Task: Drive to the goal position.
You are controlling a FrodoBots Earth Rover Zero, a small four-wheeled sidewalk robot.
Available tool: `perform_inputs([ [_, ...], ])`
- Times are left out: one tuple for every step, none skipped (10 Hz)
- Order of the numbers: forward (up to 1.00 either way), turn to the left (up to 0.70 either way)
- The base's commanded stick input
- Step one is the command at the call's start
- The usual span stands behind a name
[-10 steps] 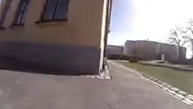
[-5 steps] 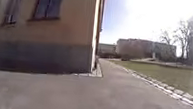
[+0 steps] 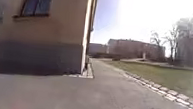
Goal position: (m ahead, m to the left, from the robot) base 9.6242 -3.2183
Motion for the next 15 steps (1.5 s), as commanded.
perform_inputs([
  [0.50,-0.50],
  [0.50,-0.50],
  [0.50,-0.50],
  [0.50,-0.50],
  [0.50,-0.50],
  [0.50,-0.27],
  [0.50,0.00],
  [0.50,0.00],
  [0.50,0.00],
  [0.50,0.00],
  [0.50,0.00],
  [0.50,0.00],
  [0.50,0.00],
  [0.50,0.00],
  [0.50,0.00],
])
